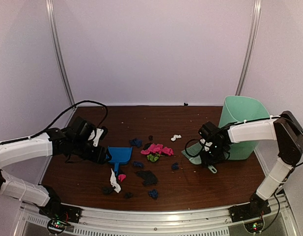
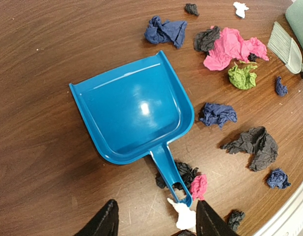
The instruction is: Sweep away the paper scraps from the table
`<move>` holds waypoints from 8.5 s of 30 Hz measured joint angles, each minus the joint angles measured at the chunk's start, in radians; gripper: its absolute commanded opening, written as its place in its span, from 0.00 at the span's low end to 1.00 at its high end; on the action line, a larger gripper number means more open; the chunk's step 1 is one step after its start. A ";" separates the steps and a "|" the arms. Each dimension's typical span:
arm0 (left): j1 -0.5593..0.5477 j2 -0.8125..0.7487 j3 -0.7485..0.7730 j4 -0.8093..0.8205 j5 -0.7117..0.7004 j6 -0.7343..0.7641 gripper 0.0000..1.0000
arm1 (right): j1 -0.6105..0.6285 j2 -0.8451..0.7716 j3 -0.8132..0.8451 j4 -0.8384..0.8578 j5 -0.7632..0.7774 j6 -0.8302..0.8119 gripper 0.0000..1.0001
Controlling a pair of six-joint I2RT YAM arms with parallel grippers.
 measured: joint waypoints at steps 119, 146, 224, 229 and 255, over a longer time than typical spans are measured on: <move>-0.182 0.258 0.546 0.330 0.044 -0.222 0.57 | 0.296 0.111 0.764 0.285 -0.104 1.326 0.00; -0.182 0.337 0.595 0.363 -0.042 -0.248 0.21 | 0.313 0.088 0.740 0.341 -0.102 1.439 0.00; -0.136 -0.216 0.132 -0.207 -0.447 -0.265 0.00 | 0.487 0.618 1.199 -0.254 -0.136 0.179 0.90; -0.136 -0.183 0.123 -0.209 -0.399 -0.306 0.00 | 0.505 0.650 1.192 -0.240 -0.225 0.156 0.89; -0.136 -0.126 0.151 -0.279 -0.355 -0.397 0.00 | 0.408 0.842 1.254 -0.082 -0.265 0.323 0.47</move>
